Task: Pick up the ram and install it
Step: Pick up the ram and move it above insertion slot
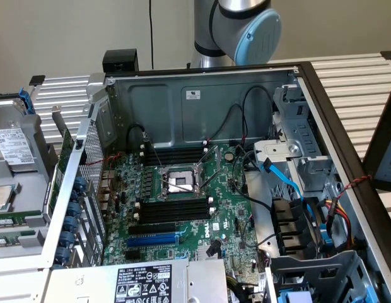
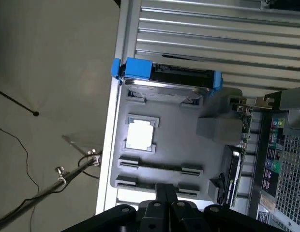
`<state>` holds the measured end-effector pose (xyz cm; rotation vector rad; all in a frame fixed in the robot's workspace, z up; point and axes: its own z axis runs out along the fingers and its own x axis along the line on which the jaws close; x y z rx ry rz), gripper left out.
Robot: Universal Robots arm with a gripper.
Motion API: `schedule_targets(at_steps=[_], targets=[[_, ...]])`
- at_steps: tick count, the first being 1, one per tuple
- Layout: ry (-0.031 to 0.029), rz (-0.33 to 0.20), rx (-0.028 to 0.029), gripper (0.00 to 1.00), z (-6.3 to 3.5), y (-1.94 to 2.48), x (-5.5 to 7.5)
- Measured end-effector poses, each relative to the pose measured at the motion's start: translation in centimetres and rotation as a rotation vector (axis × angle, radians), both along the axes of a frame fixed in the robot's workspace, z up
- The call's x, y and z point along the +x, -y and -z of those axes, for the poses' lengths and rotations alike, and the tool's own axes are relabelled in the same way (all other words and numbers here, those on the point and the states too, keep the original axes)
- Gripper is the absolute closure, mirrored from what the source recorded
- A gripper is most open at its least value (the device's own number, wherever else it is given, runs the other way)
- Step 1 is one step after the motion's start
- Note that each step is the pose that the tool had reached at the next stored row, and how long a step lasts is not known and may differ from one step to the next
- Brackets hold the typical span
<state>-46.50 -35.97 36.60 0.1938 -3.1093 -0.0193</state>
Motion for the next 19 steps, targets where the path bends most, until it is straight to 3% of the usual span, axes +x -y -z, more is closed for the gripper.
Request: schedule_targets(at_steps=[19], targets=[[-0.0001,-0.346,0.0016,0.89,0.52,0.00,0.00]])
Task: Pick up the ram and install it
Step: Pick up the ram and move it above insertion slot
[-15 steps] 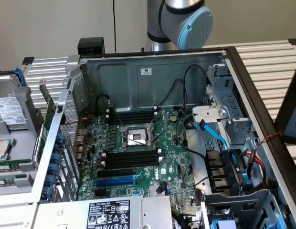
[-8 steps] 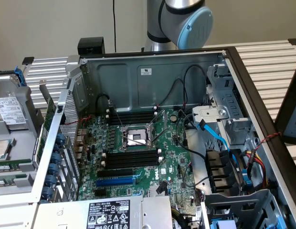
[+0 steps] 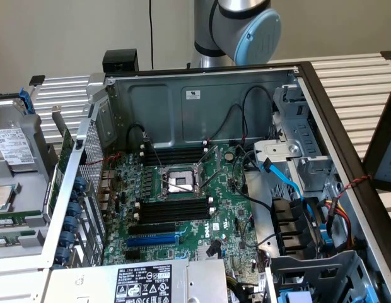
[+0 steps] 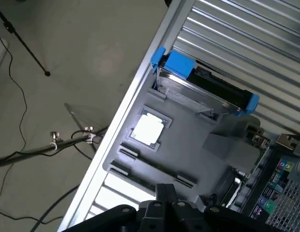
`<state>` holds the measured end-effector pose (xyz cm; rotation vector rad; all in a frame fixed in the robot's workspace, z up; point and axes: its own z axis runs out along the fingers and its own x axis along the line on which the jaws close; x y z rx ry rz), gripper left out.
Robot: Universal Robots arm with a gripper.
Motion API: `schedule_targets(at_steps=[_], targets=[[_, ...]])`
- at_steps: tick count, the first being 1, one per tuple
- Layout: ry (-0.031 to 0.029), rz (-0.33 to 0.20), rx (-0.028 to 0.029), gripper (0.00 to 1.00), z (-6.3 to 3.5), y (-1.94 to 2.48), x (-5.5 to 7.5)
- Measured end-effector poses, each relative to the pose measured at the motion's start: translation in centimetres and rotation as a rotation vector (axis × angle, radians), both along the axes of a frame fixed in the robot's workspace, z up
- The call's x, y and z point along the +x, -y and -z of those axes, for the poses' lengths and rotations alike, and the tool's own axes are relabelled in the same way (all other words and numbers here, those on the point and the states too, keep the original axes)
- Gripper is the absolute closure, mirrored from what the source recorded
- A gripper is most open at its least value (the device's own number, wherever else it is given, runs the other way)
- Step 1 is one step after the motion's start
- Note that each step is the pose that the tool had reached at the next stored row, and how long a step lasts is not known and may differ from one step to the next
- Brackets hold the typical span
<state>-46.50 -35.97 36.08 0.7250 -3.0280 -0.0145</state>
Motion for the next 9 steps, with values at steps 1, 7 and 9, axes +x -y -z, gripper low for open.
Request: schedule_targets(at_steps=[1,7,9], targets=[[0.0000,-0.018,0.0000,0.89,0.03,0.00,0.00],[0.0000,-0.128,0.0000,0.89,0.22,0.00,0.00],[0.0000,-0.164,0.0000,0.89,0.27,0.00,0.00]])
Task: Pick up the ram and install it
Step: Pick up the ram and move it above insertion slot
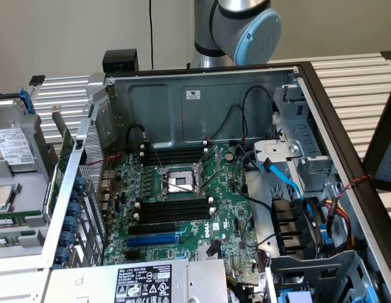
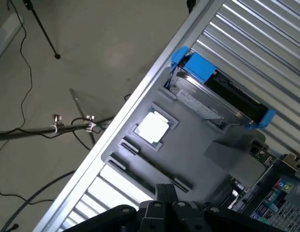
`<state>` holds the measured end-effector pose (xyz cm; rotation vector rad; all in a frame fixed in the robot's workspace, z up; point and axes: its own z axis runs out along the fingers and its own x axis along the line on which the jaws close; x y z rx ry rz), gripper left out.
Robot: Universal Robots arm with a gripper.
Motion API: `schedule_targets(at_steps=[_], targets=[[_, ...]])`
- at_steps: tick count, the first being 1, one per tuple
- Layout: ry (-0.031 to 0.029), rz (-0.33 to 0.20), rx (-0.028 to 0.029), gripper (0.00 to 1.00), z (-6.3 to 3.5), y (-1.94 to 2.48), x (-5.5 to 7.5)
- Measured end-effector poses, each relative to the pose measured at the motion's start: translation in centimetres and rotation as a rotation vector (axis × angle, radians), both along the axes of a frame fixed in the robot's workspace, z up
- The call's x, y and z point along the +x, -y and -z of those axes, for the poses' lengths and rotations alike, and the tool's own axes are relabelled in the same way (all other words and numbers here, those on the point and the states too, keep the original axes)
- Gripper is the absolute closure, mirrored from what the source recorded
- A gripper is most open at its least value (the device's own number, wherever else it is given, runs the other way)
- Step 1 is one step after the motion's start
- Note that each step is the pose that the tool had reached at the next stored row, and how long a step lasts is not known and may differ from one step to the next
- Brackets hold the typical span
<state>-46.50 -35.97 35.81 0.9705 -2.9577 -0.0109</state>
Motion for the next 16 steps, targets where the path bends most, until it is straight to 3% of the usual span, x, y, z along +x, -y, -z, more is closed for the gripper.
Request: schedule_targets(at_steps=[16], targets=[[0.0001,-0.291,0.0001,0.89,0.11,0.00,0.00]])
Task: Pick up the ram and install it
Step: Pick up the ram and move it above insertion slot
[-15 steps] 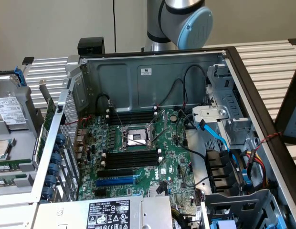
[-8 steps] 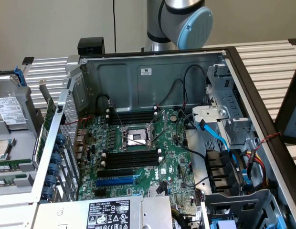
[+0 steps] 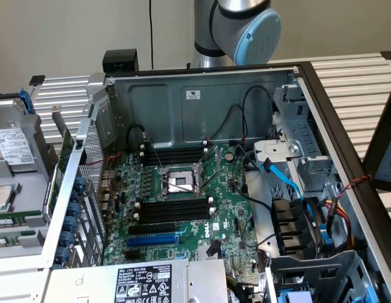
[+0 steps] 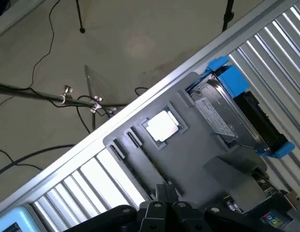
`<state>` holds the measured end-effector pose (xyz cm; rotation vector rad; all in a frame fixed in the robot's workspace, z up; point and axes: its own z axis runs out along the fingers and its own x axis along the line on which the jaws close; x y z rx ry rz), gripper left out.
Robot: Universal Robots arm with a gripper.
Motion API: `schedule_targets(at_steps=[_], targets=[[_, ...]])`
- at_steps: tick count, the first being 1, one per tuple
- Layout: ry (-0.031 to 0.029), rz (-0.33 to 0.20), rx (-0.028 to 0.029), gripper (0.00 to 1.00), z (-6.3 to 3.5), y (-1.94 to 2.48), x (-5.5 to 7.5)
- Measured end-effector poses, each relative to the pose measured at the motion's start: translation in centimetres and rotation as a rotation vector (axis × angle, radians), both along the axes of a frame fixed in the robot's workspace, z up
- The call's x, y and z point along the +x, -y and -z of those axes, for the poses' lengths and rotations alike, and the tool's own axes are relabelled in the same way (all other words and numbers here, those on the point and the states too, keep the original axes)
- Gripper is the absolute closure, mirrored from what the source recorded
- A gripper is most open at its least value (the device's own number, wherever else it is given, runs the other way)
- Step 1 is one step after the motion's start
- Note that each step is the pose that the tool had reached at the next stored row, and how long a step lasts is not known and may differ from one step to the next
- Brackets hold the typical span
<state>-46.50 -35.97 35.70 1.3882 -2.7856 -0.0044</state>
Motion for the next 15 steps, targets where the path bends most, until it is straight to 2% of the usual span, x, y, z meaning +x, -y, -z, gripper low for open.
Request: schedule_targets(at_steps=[13,14,15], targets=[[0.0000,-0.236,0.0000,0.89,0.03,0.00,-0.01],[0.0001,-0.279,0.0000,0.89,0.03,0.00,-0.01],[0.0000,-0.296,0.0000,0.89,0.03,0.00,-0.02]])
